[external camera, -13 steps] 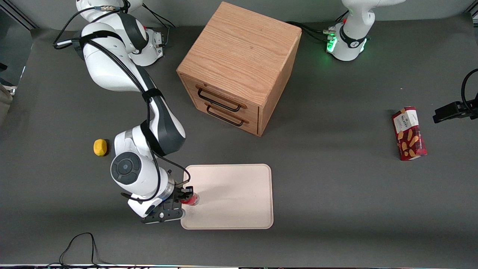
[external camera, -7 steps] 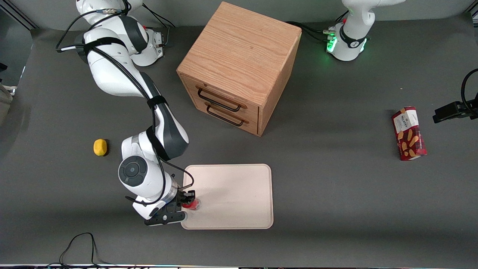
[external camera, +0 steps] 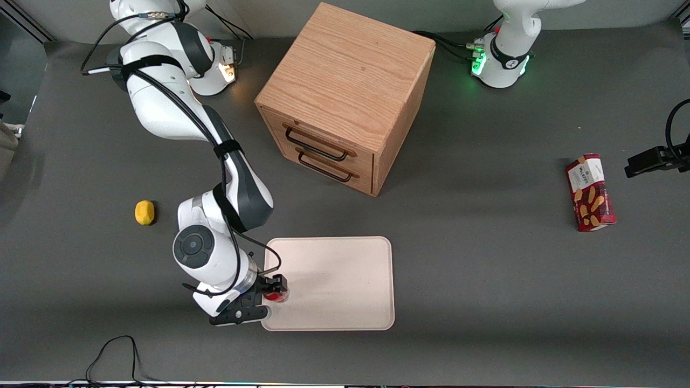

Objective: Place coke bottle on tray

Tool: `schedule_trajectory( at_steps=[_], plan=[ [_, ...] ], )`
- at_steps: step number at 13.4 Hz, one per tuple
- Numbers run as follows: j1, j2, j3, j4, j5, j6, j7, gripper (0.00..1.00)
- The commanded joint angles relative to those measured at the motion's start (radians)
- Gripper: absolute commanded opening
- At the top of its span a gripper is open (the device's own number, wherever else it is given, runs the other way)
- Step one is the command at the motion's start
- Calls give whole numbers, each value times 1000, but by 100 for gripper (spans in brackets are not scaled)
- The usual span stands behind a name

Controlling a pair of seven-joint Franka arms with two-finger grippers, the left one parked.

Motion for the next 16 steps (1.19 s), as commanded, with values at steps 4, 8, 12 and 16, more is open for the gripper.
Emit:
schedule_trajectory(
  at_steps=[4, 8, 12, 16],
  plan=[
    [-3, -475, -6, -440, -12, -129, 90, 100],
    [-97, -773, 9, -653, -11, -250, 63, 100],
    [-265, -1031, 58, -874, -1, -272, -71, 100],
    [-352, -1068, 16, -877, 0, -274, -261, 100]
  ],
)
